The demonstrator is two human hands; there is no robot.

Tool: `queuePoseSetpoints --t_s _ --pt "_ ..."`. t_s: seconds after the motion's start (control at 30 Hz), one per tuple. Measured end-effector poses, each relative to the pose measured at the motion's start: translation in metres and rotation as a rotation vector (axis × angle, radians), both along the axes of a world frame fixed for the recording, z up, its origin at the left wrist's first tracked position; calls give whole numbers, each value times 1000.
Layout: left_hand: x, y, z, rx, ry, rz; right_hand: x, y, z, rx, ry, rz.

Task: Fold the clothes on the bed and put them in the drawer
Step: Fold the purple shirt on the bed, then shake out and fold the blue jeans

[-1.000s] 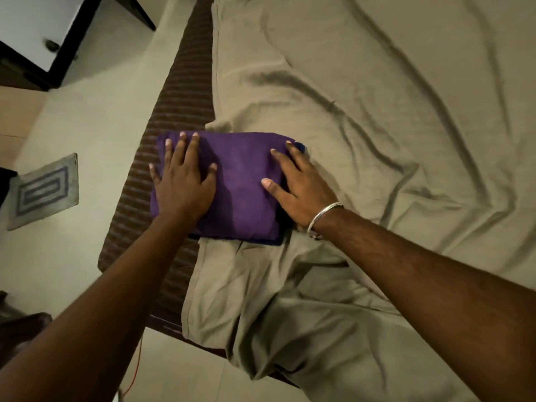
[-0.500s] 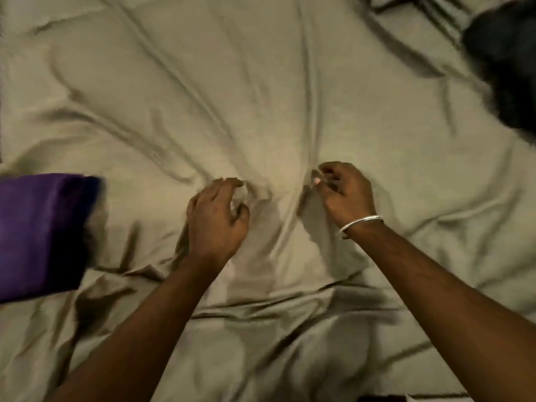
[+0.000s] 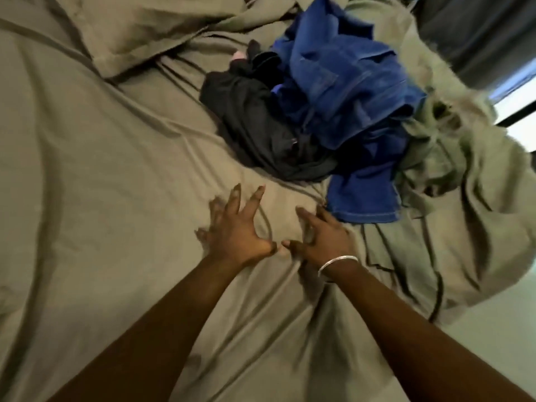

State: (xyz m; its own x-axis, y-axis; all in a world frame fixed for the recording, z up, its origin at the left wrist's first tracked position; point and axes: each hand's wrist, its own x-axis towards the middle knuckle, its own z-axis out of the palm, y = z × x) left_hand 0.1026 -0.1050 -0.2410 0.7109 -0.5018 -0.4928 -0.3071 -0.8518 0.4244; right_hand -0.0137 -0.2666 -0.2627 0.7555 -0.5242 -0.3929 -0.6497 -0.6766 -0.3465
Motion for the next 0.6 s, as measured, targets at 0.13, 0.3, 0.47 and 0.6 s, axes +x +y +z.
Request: queuePoseSetpoints --t_s 0.13,0.3,0.47,0.6 --pt "-14 -49 -14 203 128 44 -2 -20 -4 7 -112 -6" --pt "-16 -59 -16 241 125 113 10 -47 17 57 -379 -351" --pt "-21 -64 -15 295 94 117 45 -88 67 -376 -845 -360" --pt "-22 -65 -15 320 105 101 80 -115 69 -384 -660 -225"
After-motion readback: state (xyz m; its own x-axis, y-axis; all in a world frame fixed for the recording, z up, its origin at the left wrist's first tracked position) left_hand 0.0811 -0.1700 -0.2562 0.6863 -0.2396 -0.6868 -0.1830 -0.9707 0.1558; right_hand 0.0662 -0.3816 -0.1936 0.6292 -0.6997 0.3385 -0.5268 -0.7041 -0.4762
